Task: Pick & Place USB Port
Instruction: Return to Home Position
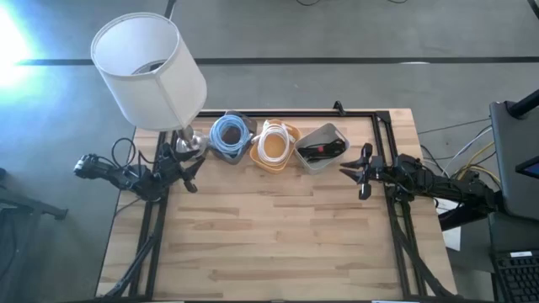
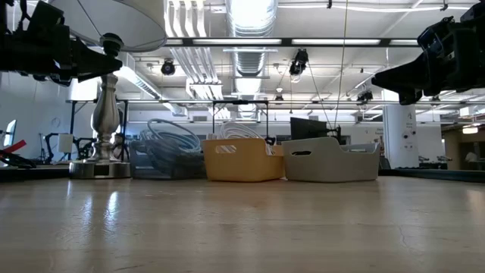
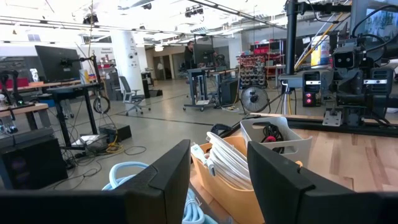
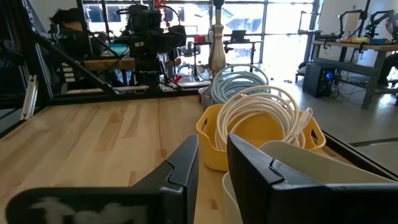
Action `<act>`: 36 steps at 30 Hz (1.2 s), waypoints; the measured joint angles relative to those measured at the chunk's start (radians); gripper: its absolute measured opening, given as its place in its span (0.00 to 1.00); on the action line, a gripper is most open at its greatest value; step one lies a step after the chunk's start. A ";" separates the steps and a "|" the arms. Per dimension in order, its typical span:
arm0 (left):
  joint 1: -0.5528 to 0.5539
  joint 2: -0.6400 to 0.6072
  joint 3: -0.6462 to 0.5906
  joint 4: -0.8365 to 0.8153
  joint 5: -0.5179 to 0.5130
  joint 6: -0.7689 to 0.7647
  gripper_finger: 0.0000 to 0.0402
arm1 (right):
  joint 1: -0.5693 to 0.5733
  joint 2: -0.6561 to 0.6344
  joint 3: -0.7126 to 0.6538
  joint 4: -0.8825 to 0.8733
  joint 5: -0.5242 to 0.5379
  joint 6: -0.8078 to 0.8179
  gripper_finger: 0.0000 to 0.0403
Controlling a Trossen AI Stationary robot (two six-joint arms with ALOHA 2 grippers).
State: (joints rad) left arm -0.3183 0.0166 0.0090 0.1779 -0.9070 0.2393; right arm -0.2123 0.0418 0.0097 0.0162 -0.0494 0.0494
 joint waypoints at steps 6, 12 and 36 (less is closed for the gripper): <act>0.000 0.000 0.000 0.000 0.000 0.000 0.41 | 0.000 0.000 0.000 0.000 0.000 0.000 0.17; 0.000 0.000 0.000 0.000 0.000 0.000 0.41 | 0.000 0.000 0.000 0.000 0.000 0.000 0.18; 0.000 0.000 0.000 0.000 0.000 0.000 0.41 | 0.000 0.000 0.000 0.000 0.000 0.000 0.19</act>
State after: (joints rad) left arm -0.3183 0.0166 0.0090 0.1780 -0.9070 0.2390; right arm -0.2123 0.0418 0.0097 0.0162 -0.0494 0.0494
